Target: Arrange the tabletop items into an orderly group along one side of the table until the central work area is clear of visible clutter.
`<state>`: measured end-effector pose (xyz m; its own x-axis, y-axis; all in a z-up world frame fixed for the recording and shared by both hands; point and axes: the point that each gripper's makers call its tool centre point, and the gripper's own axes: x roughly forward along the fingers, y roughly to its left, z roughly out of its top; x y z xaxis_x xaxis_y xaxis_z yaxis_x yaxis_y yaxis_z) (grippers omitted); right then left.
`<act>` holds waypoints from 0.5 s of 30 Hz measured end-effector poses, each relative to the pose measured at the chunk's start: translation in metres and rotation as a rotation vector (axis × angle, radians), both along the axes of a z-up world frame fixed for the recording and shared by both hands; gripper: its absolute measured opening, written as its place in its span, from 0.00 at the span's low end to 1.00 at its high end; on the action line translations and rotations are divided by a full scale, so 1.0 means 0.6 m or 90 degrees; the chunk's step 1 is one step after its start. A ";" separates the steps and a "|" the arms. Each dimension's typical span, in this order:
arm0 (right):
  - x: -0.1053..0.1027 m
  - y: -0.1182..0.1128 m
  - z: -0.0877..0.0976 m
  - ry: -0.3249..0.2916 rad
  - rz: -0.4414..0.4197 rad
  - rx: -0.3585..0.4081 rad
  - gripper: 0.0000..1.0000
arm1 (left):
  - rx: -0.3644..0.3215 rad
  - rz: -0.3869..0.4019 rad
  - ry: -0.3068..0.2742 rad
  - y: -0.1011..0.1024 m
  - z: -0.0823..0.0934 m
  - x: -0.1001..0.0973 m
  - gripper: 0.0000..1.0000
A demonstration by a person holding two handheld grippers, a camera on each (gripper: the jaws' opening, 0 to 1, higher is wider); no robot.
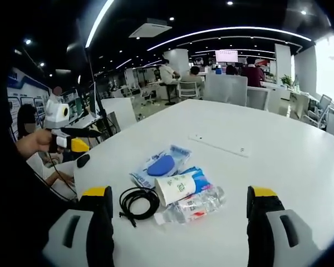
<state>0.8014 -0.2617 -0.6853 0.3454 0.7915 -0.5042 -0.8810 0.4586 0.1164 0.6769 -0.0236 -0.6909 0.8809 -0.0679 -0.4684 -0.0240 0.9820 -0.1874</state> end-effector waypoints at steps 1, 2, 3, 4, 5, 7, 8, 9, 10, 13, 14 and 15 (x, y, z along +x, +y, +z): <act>0.002 0.001 0.000 0.001 0.000 0.000 0.97 | 0.001 -0.001 0.000 -0.001 0.000 0.000 0.89; 0.004 0.001 -0.001 0.000 0.000 0.000 0.97 | 0.002 -0.001 0.001 -0.001 0.000 0.001 0.89; 0.006 0.003 0.000 -0.001 0.001 0.000 0.97 | 0.003 -0.002 0.002 -0.003 0.000 0.002 0.89; 0.007 0.003 0.000 -0.001 0.001 0.000 0.97 | 0.003 -0.002 0.002 -0.003 0.000 0.002 0.89; 0.010 0.005 0.000 -0.002 0.002 0.000 0.97 | 0.004 -0.003 0.005 -0.004 -0.002 0.002 0.89; 0.013 0.007 0.000 0.001 0.005 -0.001 0.97 | 0.011 -0.007 0.011 -0.005 -0.004 0.003 0.89; 0.014 0.008 0.001 0.002 0.005 0.000 0.97 | 0.012 -0.007 0.011 -0.006 -0.005 0.003 0.89; 0.017 0.008 0.004 0.001 0.003 0.003 0.97 | 0.012 -0.008 0.013 -0.009 -0.005 0.004 0.89; 0.018 0.009 0.005 0.000 0.004 0.003 0.97 | 0.012 -0.008 0.014 -0.010 -0.006 0.004 0.89; 0.027 0.013 0.010 -0.005 0.010 -0.001 0.97 | 0.011 -0.005 0.017 -0.013 -0.007 0.006 0.89; 0.030 0.015 0.010 -0.005 0.013 -0.003 0.96 | 0.011 -0.005 0.018 -0.013 -0.008 0.006 0.89; 0.032 0.016 0.011 -0.006 0.017 -0.006 0.96 | 0.011 -0.005 0.019 -0.013 -0.009 0.007 0.89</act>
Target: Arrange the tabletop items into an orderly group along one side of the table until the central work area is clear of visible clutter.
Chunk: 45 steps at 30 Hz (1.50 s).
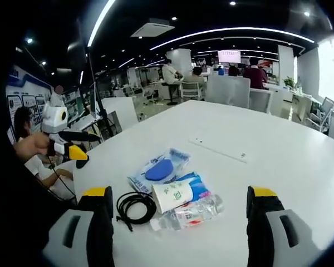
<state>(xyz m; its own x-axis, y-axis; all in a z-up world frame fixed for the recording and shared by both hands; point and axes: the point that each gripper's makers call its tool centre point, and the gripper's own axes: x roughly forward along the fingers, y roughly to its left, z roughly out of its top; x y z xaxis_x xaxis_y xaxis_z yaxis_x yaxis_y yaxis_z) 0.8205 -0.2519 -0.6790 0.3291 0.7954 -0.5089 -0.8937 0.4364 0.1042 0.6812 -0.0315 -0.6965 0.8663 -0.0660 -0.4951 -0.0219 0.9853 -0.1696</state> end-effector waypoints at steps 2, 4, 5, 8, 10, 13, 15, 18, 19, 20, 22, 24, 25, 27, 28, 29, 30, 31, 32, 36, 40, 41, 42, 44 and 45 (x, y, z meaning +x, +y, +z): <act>0.005 0.006 -0.002 -0.007 0.015 -0.014 0.95 | 0.001 0.002 0.004 0.000 -0.003 0.002 0.89; 0.009 0.010 -0.001 -0.009 0.020 -0.015 0.95 | 0.011 0.011 0.007 0.002 -0.005 0.004 0.89; 0.011 0.012 0.000 -0.009 0.024 -0.013 0.94 | 0.012 0.011 0.007 0.001 -0.006 0.005 0.89; 0.015 0.020 0.000 -0.010 0.034 -0.014 0.93 | 0.011 0.017 0.005 -0.001 -0.005 0.006 0.87; 0.016 0.026 0.000 -0.015 0.044 -0.019 0.92 | 0.011 0.020 0.004 -0.001 -0.006 0.007 0.86; 0.019 0.034 0.004 -0.020 0.058 -0.017 0.90 | 0.007 0.022 0.005 -0.006 -0.007 0.007 0.84; 0.023 0.040 0.007 -0.025 0.069 -0.021 0.89 | 0.004 0.022 0.010 -0.008 -0.011 0.006 0.82; 0.027 0.046 0.008 -0.033 0.085 -0.023 0.86 | 0.004 0.020 0.015 -0.013 -0.017 0.005 0.80; 0.029 0.048 0.006 -0.035 0.092 -0.024 0.85 | 0.000 0.021 0.020 -0.016 -0.021 0.005 0.80; 0.032 0.048 0.003 -0.033 0.094 -0.028 0.85 | -0.002 0.021 0.024 -0.018 -0.024 0.004 0.80; 0.035 0.050 0.000 -0.031 0.104 -0.026 0.85 | -0.005 0.019 0.030 -0.024 -0.031 0.002 0.78; 0.039 0.051 -0.002 -0.026 0.108 -0.026 0.85 | -0.008 0.019 0.035 -0.029 -0.036 0.002 0.77; 0.041 0.052 -0.002 -0.025 0.112 -0.025 0.85 | -0.009 0.020 0.035 -0.031 -0.038 0.002 0.77; 0.046 0.052 -0.003 -0.023 0.119 -0.029 0.84 | -0.016 0.024 0.043 -0.034 -0.047 0.000 0.76; 0.047 0.053 -0.003 -0.023 0.120 -0.029 0.83 | -0.017 0.026 0.045 -0.033 -0.050 0.000 0.76; 0.048 0.054 -0.001 -0.024 0.121 -0.029 0.83 | -0.019 0.031 0.047 -0.032 -0.053 -0.001 0.75; 0.051 0.055 0.001 -0.024 0.123 -0.028 0.82 | -0.024 0.040 0.050 -0.033 -0.055 -0.002 0.74; 0.053 0.056 0.005 -0.024 0.127 -0.028 0.81 | -0.028 0.049 0.049 -0.032 -0.055 -0.002 0.74; 0.056 0.057 0.006 -0.025 0.129 -0.028 0.81 | -0.030 0.052 0.048 -0.033 -0.055 -0.002 0.74; 0.071 0.062 0.016 -0.028 0.138 -0.028 0.80 | -0.033 0.061 0.047 -0.036 -0.055 -0.002 0.72; 0.083 0.072 0.022 -0.032 0.152 -0.030 0.79 | -0.042 0.067 0.051 -0.029 -0.065 0.000 0.69; 0.085 0.077 0.024 -0.028 0.157 -0.027 0.78 | -0.052 0.071 0.047 -0.028 -0.068 0.002 0.67; 0.086 0.080 0.026 -0.025 0.160 -0.024 0.78 | -0.058 0.073 0.048 -0.027 -0.071 0.002 0.66; 0.087 0.091 0.030 -0.024 0.173 -0.019 0.78 | -0.063 0.077 0.053 -0.032 -0.076 0.002 0.64; 0.089 0.097 0.031 -0.019 0.176 -0.016 0.78 | -0.065 0.076 0.055 -0.036 -0.079 0.001 0.64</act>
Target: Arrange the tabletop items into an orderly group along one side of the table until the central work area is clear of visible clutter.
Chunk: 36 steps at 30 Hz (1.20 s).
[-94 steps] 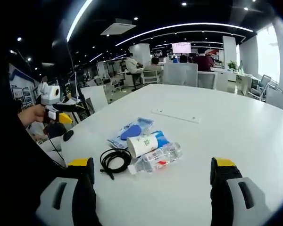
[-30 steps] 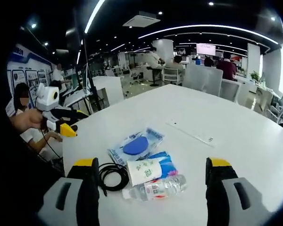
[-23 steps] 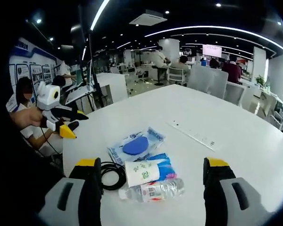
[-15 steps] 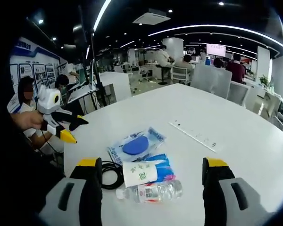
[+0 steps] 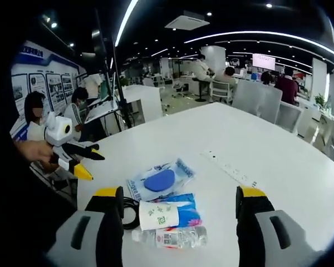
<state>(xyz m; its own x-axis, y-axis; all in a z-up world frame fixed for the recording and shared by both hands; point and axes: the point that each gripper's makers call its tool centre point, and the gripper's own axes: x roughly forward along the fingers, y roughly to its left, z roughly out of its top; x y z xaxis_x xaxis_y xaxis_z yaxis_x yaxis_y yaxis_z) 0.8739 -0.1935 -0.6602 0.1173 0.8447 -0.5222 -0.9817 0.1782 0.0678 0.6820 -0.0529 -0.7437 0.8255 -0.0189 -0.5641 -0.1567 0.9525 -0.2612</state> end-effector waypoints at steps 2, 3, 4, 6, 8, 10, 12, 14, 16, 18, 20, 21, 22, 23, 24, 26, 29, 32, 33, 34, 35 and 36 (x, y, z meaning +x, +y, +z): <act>0.004 0.008 0.000 0.004 0.004 0.001 0.77 | -0.008 0.006 0.008 -0.004 -0.005 -0.002 0.64; 0.005 0.011 -0.001 0.003 0.006 0.000 0.77 | -0.010 0.008 0.010 -0.005 -0.007 -0.003 0.64; 0.008 0.017 -0.003 -0.003 0.013 -0.003 0.76 | -0.015 0.011 0.012 -0.008 -0.008 -0.004 0.64; 0.012 0.023 -0.005 -0.001 0.020 -0.006 0.75 | -0.020 0.016 0.013 -0.011 -0.009 -0.004 0.63; 0.015 0.032 -0.006 -0.003 0.030 -0.008 0.74 | -0.029 0.024 0.017 -0.016 -0.015 -0.002 0.62; 0.016 0.040 -0.006 -0.001 0.037 -0.009 0.74 | -0.037 0.029 0.019 -0.018 -0.019 -0.001 0.60; 0.018 0.049 -0.008 0.000 0.046 -0.012 0.74 | -0.053 0.039 0.019 -0.021 -0.024 0.000 0.59; 0.021 0.058 -0.011 0.003 0.053 -0.015 0.73 | -0.059 0.043 0.020 -0.025 -0.030 0.004 0.57; 0.026 0.067 -0.014 0.004 0.060 -0.019 0.72 | -0.062 0.042 0.026 -0.028 -0.038 0.007 0.54; 0.028 0.075 -0.017 0.004 0.068 -0.026 0.72 | -0.061 0.039 0.033 -0.029 -0.045 0.008 0.53; 0.030 0.081 -0.019 0.005 0.073 -0.030 0.71 | -0.061 0.038 0.035 -0.029 -0.047 0.009 0.53; 0.032 0.084 -0.021 0.006 0.075 -0.030 0.71 | -0.062 0.038 0.035 -0.029 -0.047 0.008 0.53; 0.033 0.090 -0.024 0.008 0.080 -0.032 0.70 | -0.063 0.040 0.035 -0.028 -0.048 0.009 0.53; 0.034 0.094 -0.025 0.008 0.083 -0.033 0.70 | -0.063 0.041 0.036 -0.026 -0.049 0.009 0.53; 0.035 0.099 -0.029 0.009 0.085 -0.036 0.70 | -0.068 0.045 0.041 -0.026 -0.052 0.007 0.53; 0.037 0.108 -0.037 0.012 0.090 -0.041 0.69 | -0.073 0.049 0.043 -0.025 -0.056 0.006 0.52; 0.035 0.115 -0.044 0.015 0.099 -0.047 0.69 | -0.082 0.059 0.048 -0.024 -0.065 0.008 0.50; 0.040 0.127 -0.055 0.019 0.105 -0.054 0.68 | -0.088 0.065 0.052 -0.020 -0.075 0.011 0.49; 0.039 0.131 -0.059 0.019 0.108 -0.056 0.67 | -0.093 0.068 0.053 -0.021 -0.077 0.011 0.48; 0.039 0.133 -0.061 0.019 0.109 -0.058 0.66 | -0.098 0.070 0.054 -0.022 -0.080 0.012 0.48; 0.041 0.136 -0.064 0.019 0.109 -0.059 0.65 | -0.105 0.073 0.055 -0.023 -0.084 0.012 0.48; 0.042 0.138 -0.066 0.018 0.111 -0.060 0.64 | -0.111 0.076 0.056 -0.024 -0.087 0.013 0.48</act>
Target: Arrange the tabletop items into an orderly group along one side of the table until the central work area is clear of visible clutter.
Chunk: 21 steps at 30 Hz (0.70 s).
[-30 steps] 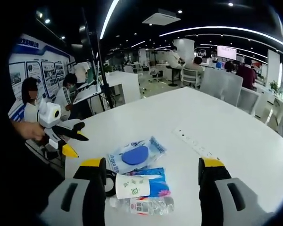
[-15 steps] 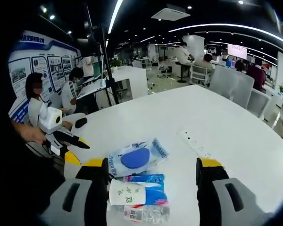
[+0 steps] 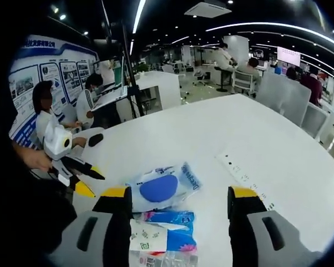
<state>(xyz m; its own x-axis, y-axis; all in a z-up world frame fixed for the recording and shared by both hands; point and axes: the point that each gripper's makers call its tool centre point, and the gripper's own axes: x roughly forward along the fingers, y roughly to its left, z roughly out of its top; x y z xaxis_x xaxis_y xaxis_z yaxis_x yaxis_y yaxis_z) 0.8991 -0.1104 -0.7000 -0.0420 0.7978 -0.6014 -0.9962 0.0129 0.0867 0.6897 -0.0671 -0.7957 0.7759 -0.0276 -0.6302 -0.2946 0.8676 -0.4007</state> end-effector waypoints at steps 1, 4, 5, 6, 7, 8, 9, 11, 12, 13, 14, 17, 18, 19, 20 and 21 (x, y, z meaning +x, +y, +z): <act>0.003 0.004 -0.004 -0.002 0.001 -0.001 0.64 | -0.007 0.001 0.003 0.000 -0.006 0.001 0.47; 0.011 0.012 -0.018 -0.002 0.003 -0.007 0.61 | -0.023 0.005 0.006 -0.003 -0.012 0.004 0.45; 0.014 0.016 -0.024 0.000 0.003 -0.009 0.61 | -0.032 0.010 0.008 -0.004 -0.015 0.005 0.44; 0.016 0.018 -0.028 0.002 0.002 -0.011 0.61 | -0.037 0.011 0.009 -0.004 -0.016 0.007 0.44; 0.018 0.022 -0.034 0.008 0.000 -0.013 0.60 | -0.044 0.015 0.009 -0.003 -0.019 0.009 0.43; 0.020 0.024 -0.038 0.010 -0.001 -0.015 0.60 | -0.050 0.018 0.010 -0.003 -0.020 0.010 0.41; 0.022 0.028 -0.042 0.011 -0.002 -0.016 0.59 | -0.056 0.018 0.012 -0.003 -0.023 0.013 0.41; 0.024 0.033 -0.050 0.015 -0.004 -0.018 0.58 | -0.062 0.016 0.019 -0.004 -0.031 0.017 0.41; 0.024 0.034 -0.051 0.016 -0.004 -0.019 0.57 | -0.062 0.015 0.020 -0.004 -0.032 0.018 0.40; 0.026 0.038 -0.058 0.019 -0.004 -0.021 0.56 | -0.065 0.004 0.028 -0.005 -0.039 0.021 0.38; 0.026 0.039 -0.062 0.018 -0.002 -0.023 0.55 | -0.067 0.002 0.031 -0.005 -0.041 0.022 0.38; 0.030 0.044 -0.076 0.014 0.004 -0.030 0.53 | -0.082 0.005 0.039 0.000 -0.052 0.028 0.36; 0.031 0.044 -0.082 0.012 0.006 -0.035 0.52 | -0.090 0.003 0.045 0.000 -0.056 0.030 0.35; 0.032 0.044 -0.085 0.010 0.007 -0.036 0.51 | -0.092 0.003 0.047 0.001 -0.058 0.032 0.34; 0.036 0.048 -0.091 0.009 0.008 -0.039 0.50 | -0.098 0.002 0.050 0.002 -0.062 0.034 0.34; 0.038 0.049 -0.095 0.008 0.007 -0.041 0.50 | -0.101 0.001 0.052 0.002 -0.065 0.036 0.34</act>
